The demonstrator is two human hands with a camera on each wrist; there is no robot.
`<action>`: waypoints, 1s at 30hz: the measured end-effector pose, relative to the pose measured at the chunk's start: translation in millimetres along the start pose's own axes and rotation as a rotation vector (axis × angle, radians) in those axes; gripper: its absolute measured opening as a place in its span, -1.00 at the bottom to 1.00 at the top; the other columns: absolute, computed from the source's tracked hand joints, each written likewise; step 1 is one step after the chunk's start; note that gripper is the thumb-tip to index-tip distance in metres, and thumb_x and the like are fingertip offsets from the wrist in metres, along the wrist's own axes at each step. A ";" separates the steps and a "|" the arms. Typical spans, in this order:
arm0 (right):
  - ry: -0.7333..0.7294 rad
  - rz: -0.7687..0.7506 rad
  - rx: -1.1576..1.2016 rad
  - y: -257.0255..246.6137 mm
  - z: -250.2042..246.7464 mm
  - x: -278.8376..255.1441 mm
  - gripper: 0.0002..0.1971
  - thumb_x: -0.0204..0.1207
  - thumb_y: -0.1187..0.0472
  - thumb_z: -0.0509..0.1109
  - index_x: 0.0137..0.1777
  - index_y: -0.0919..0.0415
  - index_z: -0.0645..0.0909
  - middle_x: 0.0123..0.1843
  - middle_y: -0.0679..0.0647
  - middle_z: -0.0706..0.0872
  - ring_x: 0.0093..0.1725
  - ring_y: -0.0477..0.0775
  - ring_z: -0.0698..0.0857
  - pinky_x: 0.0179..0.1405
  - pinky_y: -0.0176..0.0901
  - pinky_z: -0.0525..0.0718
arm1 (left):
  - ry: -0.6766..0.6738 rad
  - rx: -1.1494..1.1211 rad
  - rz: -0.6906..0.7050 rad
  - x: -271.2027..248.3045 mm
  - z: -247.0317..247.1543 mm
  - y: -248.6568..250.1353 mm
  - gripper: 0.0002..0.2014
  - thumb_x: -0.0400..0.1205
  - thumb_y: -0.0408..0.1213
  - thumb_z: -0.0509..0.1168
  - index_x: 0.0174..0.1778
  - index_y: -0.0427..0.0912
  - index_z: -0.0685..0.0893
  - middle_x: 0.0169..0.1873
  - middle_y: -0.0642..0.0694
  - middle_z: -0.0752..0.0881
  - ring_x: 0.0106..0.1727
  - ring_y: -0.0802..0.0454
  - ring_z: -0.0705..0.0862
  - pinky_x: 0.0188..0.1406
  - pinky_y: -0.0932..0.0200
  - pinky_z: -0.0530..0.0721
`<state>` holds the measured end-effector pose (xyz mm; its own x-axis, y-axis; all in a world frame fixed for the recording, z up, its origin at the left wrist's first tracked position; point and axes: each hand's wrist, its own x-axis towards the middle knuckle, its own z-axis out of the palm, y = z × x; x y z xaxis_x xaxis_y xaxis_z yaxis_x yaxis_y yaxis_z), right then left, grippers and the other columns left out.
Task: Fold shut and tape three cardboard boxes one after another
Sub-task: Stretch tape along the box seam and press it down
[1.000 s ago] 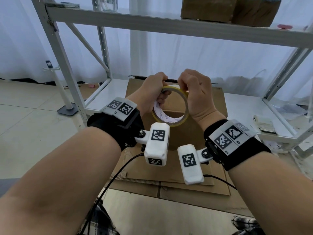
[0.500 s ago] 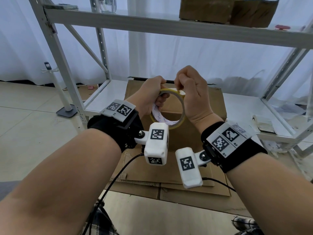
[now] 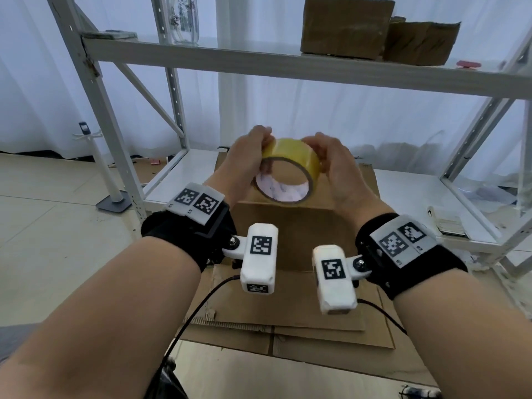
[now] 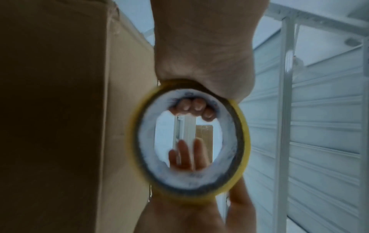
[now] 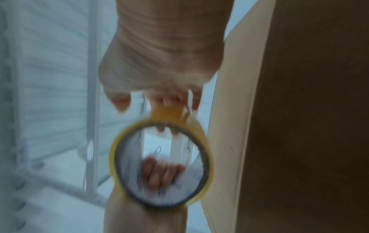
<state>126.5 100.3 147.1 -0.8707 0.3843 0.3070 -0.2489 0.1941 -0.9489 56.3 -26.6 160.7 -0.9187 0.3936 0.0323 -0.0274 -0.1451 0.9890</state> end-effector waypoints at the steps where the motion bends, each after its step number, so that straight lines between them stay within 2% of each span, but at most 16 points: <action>1: -0.090 0.070 0.005 1.4 -7.5 1.3 -0.62 0.40 -0.13 0.30 -0.09 0.20 0.65 -0.07 0.16 0.69 0.00 0.12 0.66 0.25 0.02 0.59 | 0.039 0.065 0.084 1.8 -4.0 2.2 -0.62 0.73 -0.05 0.08 -0.38 -0.09 0.56 -0.54 0.00 0.57 -0.46 0.09 0.56 -0.23 0.14 0.55; 2: -0.161 0.068 -0.031 1.6 -12.6 0.0 -0.66 0.41 -0.07 0.36 -0.12 0.24 0.67 -0.13 0.14 0.69 -0.03 0.10 0.65 0.22 0.01 0.57 | 0.063 0.167 0.174 4.1 -8.6 2.8 -0.60 0.76 -0.01 0.01 -0.30 -0.05 0.59 -0.40 0.00 0.62 -0.33 0.15 0.60 -0.16 0.17 0.58; 4: -0.194 -0.037 -0.202 -1.9 -14.4 -5.7 -0.79 0.55 0.12 0.39 -0.17 0.28 0.67 -0.26 0.06 0.61 -0.18 -0.07 0.56 -0.02 -0.21 0.49 | 0.080 0.325 0.337 8.2 -15.5 -0.2 -0.59 0.79 0.00 -0.07 -0.08 -0.03 0.65 -0.04 -0.01 0.64 -0.04 0.21 0.61 0.03 0.27 0.57; 5: -0.159 -0.097 -0.308 -2.6 -13.5 -7.1 -0.79 0.60 0.16 0.37 -0.15 0.30 0.67 -0.30 0.05 0.57 -0.25 -0.10 0.51 -0.14 -0.29 0.44 | 0.062 0.365 0.364 9.6 -17.4 -2.8 -0.62 0.79 -0.02 -0.06 0.06 -0.04 0.66 0.10 0.01 0.61 0.10 0.20 0.59 0.16 0.25 0.54; 7: -0.068 -0.214 -0.504 -2.2 -10.8 -6.4 -0.82 0.61 0.13 0.38 -0.12 0.25 0.66 -0.35 -0.05 0.55 -0.36 -0.16 0.47 -0.27 -0.40 0.40 | -0.052 0.356 0.343 9.7 -16.3 -7.0 -0.68 0.79 -0.12 0.04 0.28 -0.10 0.64 0.19 0.04 0.62 0.20 0.16 0.62 0.25 0.23 0.60; 9: -0.022 -0.290 -0.640 0.4 -9.8 -3.4 -0.87 0.60 0.12 0.39 -0.08 0.17 0.65 -0.34 -0.15 0.56 -0.35 -0.19 0.50 -0.23 -0.39 0.41 | -0.122 0.442 0.399 8.8 -12.1 -9.6 -0.72 0.73 -0.25 0.19 0.32 -0.17 0.65 0.14 0.02 0.70 0.16 0.13 0.68 0.22 0.28 0.62; 11: -0.012 -0.307 -0.691 4.0 -10.1 -2.3 -0.89 0.60 0.13 0.38 -0.04 0.15 0.66 -0.32 -0.17 0.56 -0.31 -0.19 0.52 -0.23 -0.40 0.42 | -0.086 0.554 0.519 9.0 -8.7 -11.9 -0.72 0.65 -0.34 0.31 0.28 -0.22 0.68 0.10 0.00 0.73 0.11 0.16 0.69 0.19 0.40 0.58; 13: -0.003 -0.325 -0.725 4.8 -10.0 -1.4 -0.87 0.60 0.10 0.38 0.00 0.16 0.66 -0.27 -0.08 0.61 -0.23 -0.08 0.58 -0.10 -0.25 0.54 | -0.026 0.584 0.594 9.1 -6.1 -12.5 -0.72 0.58 -0.37 0.38 0.21 -0.25 0.72 0.03 0.01 0.74 0.02 0.20 0.70 0.10 0.50 0.57; 16: -0.004 -0.331 -0.769 5.0 -7.6 -2.4 -0.85 0.57 0.01 0.35 0.00 0.05 0.66 -0.23 -0.09 0.63 -0.08 0.13 0.63 0.15 0.21 0.58 | 0.033 0.575 0.628 10.8 -6.8 -12.6 -0.80 0.56 -0.36 0.39 0.08 -0.23 0.78 -0.10 0.00 0.78 -0.09 0.19 0.73 0.03 0.41 0.65; 19: -0.028 -0.322 -0.779 2.9 -4.8 -5.3 -0.82 0.52 -0.08 0.31 0.01 -0.08 0.64 -0.23 -0.21 0.62 0.02 0.26 0.61 0.18 0.28 0.55 | 0.070 0.529 0.623 13.1 -12.0 -12.2 -0.86 0.57 -0.33 0.39 0.01 -0.21 0.78 -0.20 0.04 0.76 -0.12 0.15 0.75 0.02 0.23 0.73; 20: -0.034 -0.322 -0.783 1.3 -4.8 -5.6 -0.81 0.53 -0.06 0.32 0.04 -0.05 0.66 -0.20 -0.20 0.63 0.05 0.22 0.61 0.22 0.26 0.53 | 0.072 0.530 0.623 13.2 -13.5 -11.8 -0.87 0.58 -0.32 0.39 0.00 -0.21 0.78 -0.22 0.05 0.75 -0.13 0.15 0.75 0.00 0.22 0.74; 21: -0.042 -0.327 -0.793 1.0 -6.1 -5.1 -0.80 0.56 -0.03 0.34 0.08 0.01 0.67 -0.16 -0.16 0.65 0.07 0.06 0.60 0.28 0.21 0.48 | 0.068 0.544 0.627 13.2 -14.7 -11.5 -0.88 0.58 -0.32 0.39 0.00 -0.21 0.78 -0.24 0.06 0.75 -0.15 0.17 0.75 -0.02 0.25 0.74; 23: -0.076 -0.338 -0.825 1.7 -11.0 -5.1 -0.81 0.61 0.08 0.35 0.12 0.12 0.67 -0.10 -0.09 0.66 0.04 -0.48 0.46 0.34 -0.02 0.34 | 0.046 0.582 0.634 13.7 -17.3 -10.8 -0.89 0.59 -0.31 0.39 -0.03 -0.22 0.78 -0.27 0.06 0.73 -0.20 0.17 0.73 -0.07 0.29 0.73; 25: -0.108 -0.352 -0.843 1.4 -15.0 -7.5 -0.81 0.62 0.14 0.35 0.14 0.18 0.68 -0.08 -0.05 0.66 -0.08 -0.80 0.25 0.27 -0.08 0.26 | 0.012 0.634 0.634 13.8 -20.0 -9.9 -0.92 0.59 -0.30 0.39 -0.07 -0.20 0.75 -0.30 0.06 0.72 -0.23 0.16 0.71 -0.10 0.30 0.71; 27: -0.143 -0.367 -0.839 0.6 -15.6 -9.1 -0.82 0.62 0.16 0.36 0.13 0.20 0.69 -0.04 -0.02 0.69 -0.11 -0.86 0.19 0.24 -0.09 0.22 | -0.017 0.696 0.632 15.6 -23.7 -10.2 -0.98 0.57 -0.29 0.38 -0.15 -0.13 0.70 -0.35 0.11 0.68 -0.27 0.20 0.65 -0.15 0.33 0.66; 30: -0.195 -0.403 -0.840 1.4 -13.9 -9.2 -0.86 0.61 0.17 0.37 0.08 0.16 0.70 -0.05 -0.05 0.70 -0.07 -0.79 0.26 0.10 -0.18 0.14 | -0.037 0.787 0.639 18.2 -27.3 -15.7 -0.97 0.56 -0.32 0.35 -0.18 -0.17 0.64 -0.38 0.10 0.59 -0.37 0.23 0.52 -0.29 0.42 0.50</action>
<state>140.0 109.5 143.9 -0.8603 0.0044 0.5097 -0.2255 0.8935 -0.3883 29.3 -41.9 141.8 -0.6571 0.4815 0.5800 0.7447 0.2957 0.5983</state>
